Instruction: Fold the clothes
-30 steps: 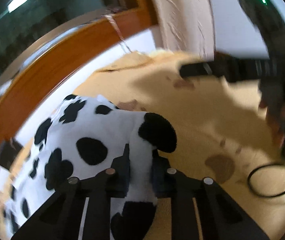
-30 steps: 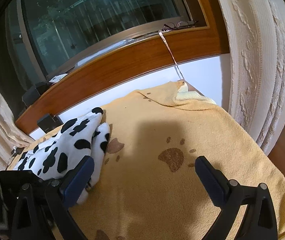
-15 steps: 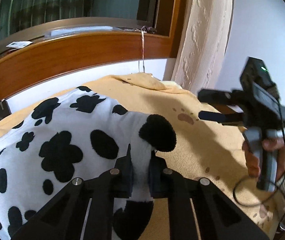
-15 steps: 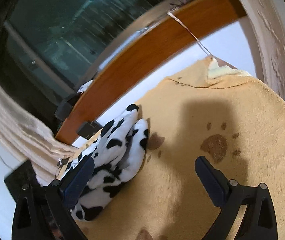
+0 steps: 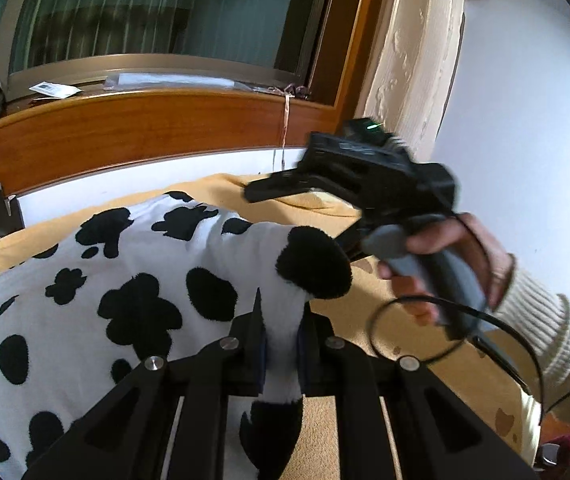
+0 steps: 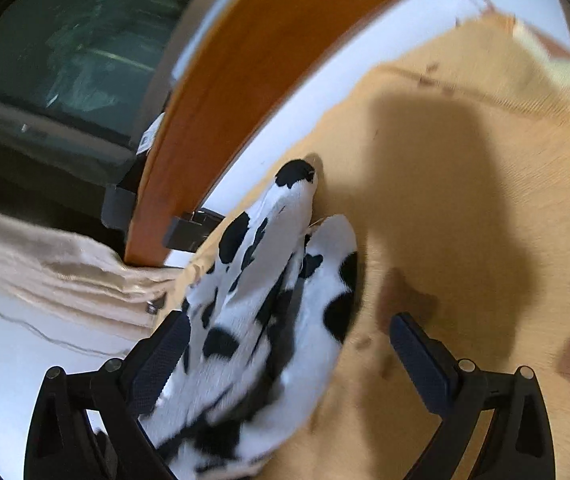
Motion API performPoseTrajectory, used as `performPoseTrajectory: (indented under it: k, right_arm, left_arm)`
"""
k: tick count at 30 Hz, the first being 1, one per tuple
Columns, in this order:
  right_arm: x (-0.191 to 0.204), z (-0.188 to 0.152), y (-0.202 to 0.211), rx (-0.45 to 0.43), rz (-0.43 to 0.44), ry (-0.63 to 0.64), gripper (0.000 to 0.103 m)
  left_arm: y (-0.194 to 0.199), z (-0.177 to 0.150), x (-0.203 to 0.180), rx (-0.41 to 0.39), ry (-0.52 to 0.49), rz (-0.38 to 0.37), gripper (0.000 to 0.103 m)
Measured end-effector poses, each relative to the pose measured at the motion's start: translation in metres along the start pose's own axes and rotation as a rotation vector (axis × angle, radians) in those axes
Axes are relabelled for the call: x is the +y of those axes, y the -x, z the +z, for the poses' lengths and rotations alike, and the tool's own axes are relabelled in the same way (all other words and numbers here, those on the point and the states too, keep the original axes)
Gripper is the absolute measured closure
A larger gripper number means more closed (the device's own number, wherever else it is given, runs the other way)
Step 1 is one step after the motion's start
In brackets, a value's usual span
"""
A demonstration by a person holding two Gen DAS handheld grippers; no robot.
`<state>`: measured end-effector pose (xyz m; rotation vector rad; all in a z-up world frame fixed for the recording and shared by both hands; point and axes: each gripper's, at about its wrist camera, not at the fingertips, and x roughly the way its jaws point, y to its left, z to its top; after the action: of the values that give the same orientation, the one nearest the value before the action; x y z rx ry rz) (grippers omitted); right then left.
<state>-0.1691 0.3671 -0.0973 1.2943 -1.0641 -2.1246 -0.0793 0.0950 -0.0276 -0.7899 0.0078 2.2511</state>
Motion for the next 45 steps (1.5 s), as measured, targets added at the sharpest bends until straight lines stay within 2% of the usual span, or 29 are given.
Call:
performPoseTrajectory:
  k: [4, 8, 10, 11, 12, 15, 22, 26, 31, 39, 45]
  right_arm:
    - [0.004, 0.010, -0.019, 0.026, 0.036, -0.046, 0.001]
    - [0.021, 0.012, -0.039, 0.081, -0.017, -0.004, 0.003]
    - [0.030, 0.010, -0.045, 0.080, -0.077, 0.041, 0.030]
    - [0.031, 0.010, -0.047, 0.078, -0.104, 0.048, 0.058]
    - [0.032, 0.009, -0.049, 0.076, -0.126, 0.054, 0.068]
    - [0.033, 0.008, -0.049, 0.060, -0.143, 0.076, 0.073]
    - [0.069, 0.001, -0.036, -0.002, -0.172, 0.193, 0.075]
    - [0.112, -0.004, -0.036, -0.027, -0.171, 0.289, 0.075]
    - [0.165, -0.016, -0.045, -0.032, -0.142, 0.381, 0.076]
    - [0.247, -0.059, -0.090, 0.022, -0.110, 0.528, 0.076]
    - [0.286, -0.097, -0.138, 0.098, -0.107, 0.605, 0.076]
  left_arm:
    - [0.002, -0.001, 0.002, -0.006, 0.001, -0.012, 0.090]
    - [0.004, -0.003, 0.004, -0.012, 0.002, -0.021, 0.090]
    - [0.005, -0.003, 0.004, -0.017, 0.004, -0.024, 0.090]
    - [0.006, -0.004, 0.004, -0.016, 0.005, -0.024, 0.090]
    - [0.006, -0.005, 0.004, -0.015, 0.005, -0.025, 0.090]
    - [0.008, -0.007, 0.004, -0.014, 0.008, -0.027, 0.090]
    - [0.031, -0.009, 0.004, -0.069, 0.020, -0.015, 0.090]
    - [0.060, -0.008, 0.008, -0.132, 0.043, 0.016, 0.090]
    - [0.102, -0.023, 0.025, -0.200, 0.112, 0.062, 0.090]
    - [0.170, -0.048, 0.052, -0.307, 0.224, 0.137, 0.090]
    - [0.207, -0.080, 0.081, -0.353, 0.328, 0.185, 0.090]
